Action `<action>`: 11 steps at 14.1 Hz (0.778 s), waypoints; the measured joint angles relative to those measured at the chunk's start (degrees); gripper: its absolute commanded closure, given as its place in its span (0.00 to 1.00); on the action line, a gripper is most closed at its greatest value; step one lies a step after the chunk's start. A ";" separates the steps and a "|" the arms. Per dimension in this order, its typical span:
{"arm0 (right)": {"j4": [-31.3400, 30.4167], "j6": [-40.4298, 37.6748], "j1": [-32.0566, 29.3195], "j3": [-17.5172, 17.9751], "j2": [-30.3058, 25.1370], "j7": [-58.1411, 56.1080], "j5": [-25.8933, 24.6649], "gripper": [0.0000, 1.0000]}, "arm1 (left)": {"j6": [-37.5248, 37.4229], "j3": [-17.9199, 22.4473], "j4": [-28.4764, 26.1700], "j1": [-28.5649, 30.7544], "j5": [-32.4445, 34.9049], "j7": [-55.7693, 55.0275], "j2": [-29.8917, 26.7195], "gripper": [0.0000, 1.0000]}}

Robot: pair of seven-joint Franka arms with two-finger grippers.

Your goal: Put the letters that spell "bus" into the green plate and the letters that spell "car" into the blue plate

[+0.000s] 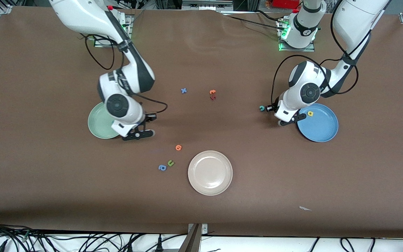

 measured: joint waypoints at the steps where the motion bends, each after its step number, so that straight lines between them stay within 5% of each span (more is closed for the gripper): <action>1: -1.10 -0.60 -0.11 -1.98 -0.72 -3.67 0.01 0.90 | 0.00 -0.11 0.00 -0.02 0.00 0.00 -0.01 0.78; 5: -7.68 1.19 -0.42 -7.81 -1.79 -11.92 0.01 0.89 | 0.01 -0.23 0.02 -0.05 0.00 -0.04 -0.02 0.90; 8: -13.66 9.83 -2.42 -10.70 -1.48 -20.70 0.01 0.88 | 0.00 -0.23 0.02 -0.06 0.00 -0.04 -0.02 0.99; 9: -14.86 11.45 -4.17 -10.86 -1.23 -23.59 0.07 0.68 | 0.00 -0.23 0.02 -0.06 0.00 -0.04 -0.03 0.99; 10: -15.46 12.10 -5.72 -10.89 -1.03 -25.60 0.13 0.09 | -0.03 -0.23 0.04 -0.06 0.00 -0.04 -0.03 0.99; 11: -15.73 12.31 -6.70 -10.90 -1.00 -26.68 0.14 0.00 | -0.12 -0.22 0.07 -0.04 0.00 -0.04 -0.05 0.99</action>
